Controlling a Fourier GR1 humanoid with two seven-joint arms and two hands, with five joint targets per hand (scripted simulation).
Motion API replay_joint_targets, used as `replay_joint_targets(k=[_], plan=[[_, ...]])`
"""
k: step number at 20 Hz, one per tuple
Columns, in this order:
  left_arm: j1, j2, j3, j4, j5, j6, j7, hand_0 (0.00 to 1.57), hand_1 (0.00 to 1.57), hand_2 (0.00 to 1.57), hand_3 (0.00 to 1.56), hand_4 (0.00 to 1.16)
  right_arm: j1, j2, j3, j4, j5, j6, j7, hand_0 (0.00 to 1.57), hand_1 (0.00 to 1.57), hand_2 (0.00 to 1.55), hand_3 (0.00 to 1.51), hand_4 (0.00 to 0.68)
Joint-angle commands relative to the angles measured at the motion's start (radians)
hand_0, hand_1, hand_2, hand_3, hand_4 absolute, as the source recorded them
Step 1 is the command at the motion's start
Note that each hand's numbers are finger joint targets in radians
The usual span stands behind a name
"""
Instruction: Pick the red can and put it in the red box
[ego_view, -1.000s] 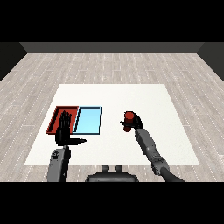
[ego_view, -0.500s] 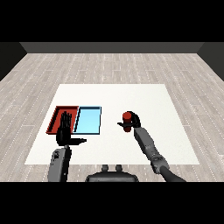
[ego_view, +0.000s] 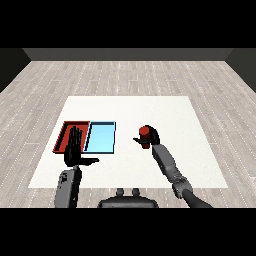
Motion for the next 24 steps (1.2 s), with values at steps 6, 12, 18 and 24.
replay_joint_targets(k=[6, 12, 18, 24], plan=[[0.01, 0.019, 0.007, 0.021, 0.015, -0.041, -0.02, 0.0, 0.0, 0.0, 0.0, 0.0, 0.129, -0.014, 0.039, -0.388, -0.003, -0.017, 0.12, 1.54, 1.54, 1.46, 1.38, 0.582], [-0.006, -0.002, -0.057, -0.033, -0.06, 0.005, 0.022, 0.0, 0.0, 0.0, 0.0, 0.0, 0.191, -0.07, 0.031, -0.606, -0.021, 0.011, 0.155, 1.54, 1.54, 1.47, 1.4, 0.623], [-0.036, -0.039, -0.228, -0.069, -0.107, 0.096, 0.145, 0.0, 0.0, 0.0, 0.0, 0.0, 0.297, -0.08, 0.063, -0.846, -0.022, 0.021, 0.173, 1.46, 1.46, 1.42, 1.39, 0.633], [-0.115, -0.04, -0.232, -0.114, -0.113, 0.133, 0.29, 0.0, 0.0, 0.0, 0.0, 0.0, 0.278, 0.008, 0.232, -0.912, 0.025, -0.175, 0.23, 1.44, 1.44, 1.4, 1.38, 0.628]])
